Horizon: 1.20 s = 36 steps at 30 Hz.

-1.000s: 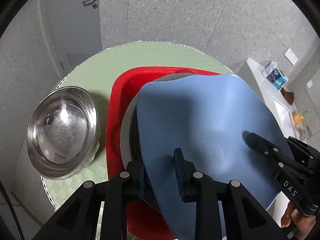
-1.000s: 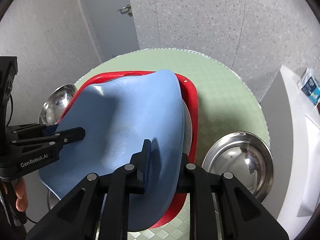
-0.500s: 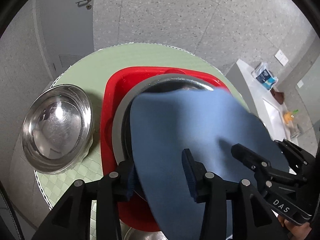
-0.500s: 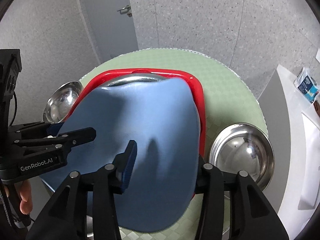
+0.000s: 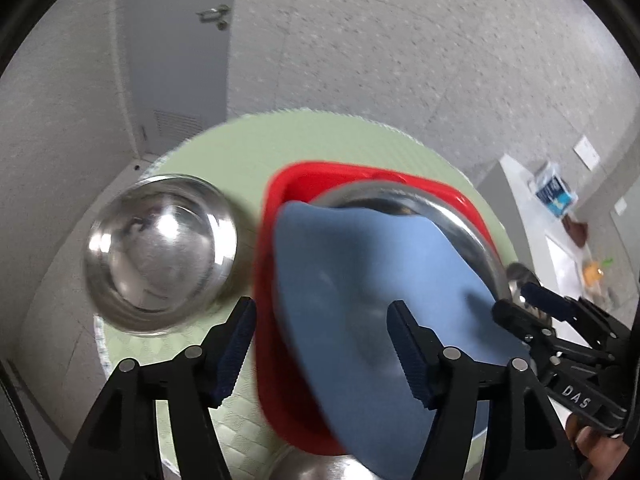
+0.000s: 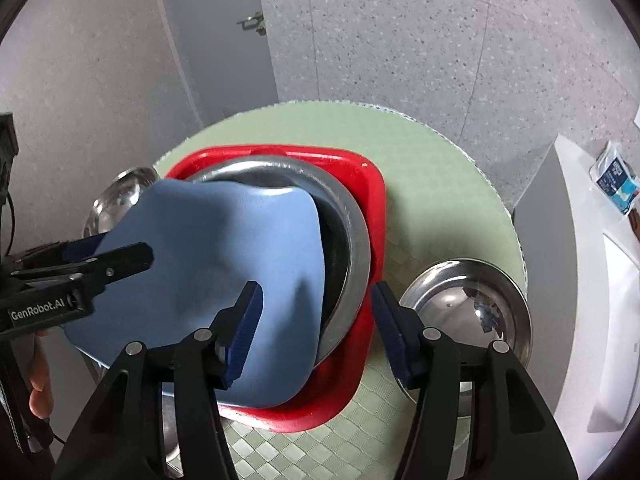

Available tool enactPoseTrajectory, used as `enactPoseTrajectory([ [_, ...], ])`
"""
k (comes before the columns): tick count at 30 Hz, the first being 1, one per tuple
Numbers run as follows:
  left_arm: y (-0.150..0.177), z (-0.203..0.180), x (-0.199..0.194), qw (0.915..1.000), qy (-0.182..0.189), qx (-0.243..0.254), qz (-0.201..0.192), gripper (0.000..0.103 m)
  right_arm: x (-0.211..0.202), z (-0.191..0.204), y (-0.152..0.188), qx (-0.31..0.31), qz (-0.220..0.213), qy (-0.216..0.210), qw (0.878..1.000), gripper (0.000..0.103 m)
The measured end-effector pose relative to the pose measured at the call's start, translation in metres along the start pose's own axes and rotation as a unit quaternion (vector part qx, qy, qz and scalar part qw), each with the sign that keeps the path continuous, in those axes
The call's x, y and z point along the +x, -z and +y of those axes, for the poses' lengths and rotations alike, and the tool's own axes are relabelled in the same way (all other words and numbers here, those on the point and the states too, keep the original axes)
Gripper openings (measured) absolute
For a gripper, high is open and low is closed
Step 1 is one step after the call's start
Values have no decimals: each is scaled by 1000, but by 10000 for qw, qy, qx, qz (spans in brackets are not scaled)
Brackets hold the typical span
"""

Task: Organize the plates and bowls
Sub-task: 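Open both tools to release the blue plate in the basket, then grasp a steel bowl rim with the left tool while the right tool grasps its opposite rim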

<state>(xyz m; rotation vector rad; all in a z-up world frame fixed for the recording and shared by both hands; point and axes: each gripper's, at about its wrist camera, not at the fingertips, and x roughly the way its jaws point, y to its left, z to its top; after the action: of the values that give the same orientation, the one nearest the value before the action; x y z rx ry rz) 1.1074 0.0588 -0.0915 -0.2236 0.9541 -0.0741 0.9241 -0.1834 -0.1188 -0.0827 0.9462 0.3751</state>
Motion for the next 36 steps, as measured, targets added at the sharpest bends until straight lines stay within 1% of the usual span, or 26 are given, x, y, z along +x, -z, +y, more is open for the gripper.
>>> enactPoseTrajectory([
  [1, 0, 4, -4, 10000, -39, -31, -65, 70, -1, 0, 0, 30, -38, -11, 10000, 58],
  [3, -1, 16, -15, 9994, -201, -169, -235, 75, -5, 3, -2, 55, -144, -59, 9999, 58],
  [6, 0, 37, -23, 9979, -415, -327, -362, 76, -12, 16, -8, -29, -298, -128, 9995, 58],
  [8, -2, 60, -25, 9964, -593, -474, -375, 76, -17, 28, -12, -75, -416, -179, 9989, 59],
  [12, -2, 103, -18, 9931, -924, -663, -273, 76, -23, 53, -20, -143, -559, -251, 9980, 61],
  [13, -1, 114, -15, 9925, -957, -726, -229, 76, -23, 61, -22, -173, -569, -264, 9979, 61],
  [14, 1, 127, -10, 9925, -938, -773, -141, 75, -22, 70, -24, -183, -596, -274, 9977, 61],
  [17, 2, 148, 3, 9936, -867, -720, 102, 73, -13, 102, -32, -155, -609, -218, 9978, 61],
  [18, 3, 155, 10, 9946, -754, -687, 211, 72, -11, 110, -34, -118, -607, -184, 9979, 61],
  [20, 2, 162, 23, 9963, -469, -583, 430, 59, -5, 131, -39, -53, -572, -122, 9983, 61],
  [21, 0, 166, 28, 9965, -390, -517, 532, 49, -1, 142, -42, -46, -556, -94, 9984, 61],
  [23, 2, 169, 37, 9973, -144, -287, 659, 43, 8, 166, -47, -94, -538, -14, 9985, 61],
  [25, 4, 172, 42, 9968, 73, -128, 785, 33, 17, 183, -51, -65, -465, 1, 9989, 61],
  [27, 7, 178, 41, 9963, 378, -88, 770, 30, 27, 195, -54, -31, -379, 94, 9992, 61],
  [30, 5, 191, 40, 9944, 688, -76, 804, 30, 41, 210, -56, -38, -208, 301, 9993, 61],
  [31, 4, 195, 40, 9939, 754, -51, 799, 30, 47, 215, -57, -74, -136, 412, 9990, 61],
  [34, -1, 206, 42, 9923, 964, -12, 774, 30, 60, 226, -57, -214, 29, 515, 9984, 59],
  [36, -4, 221, 48, 9911, 1093, 13, 756, 29, 72, 232, -58, -342, 180, 692, 9969, 59],
])
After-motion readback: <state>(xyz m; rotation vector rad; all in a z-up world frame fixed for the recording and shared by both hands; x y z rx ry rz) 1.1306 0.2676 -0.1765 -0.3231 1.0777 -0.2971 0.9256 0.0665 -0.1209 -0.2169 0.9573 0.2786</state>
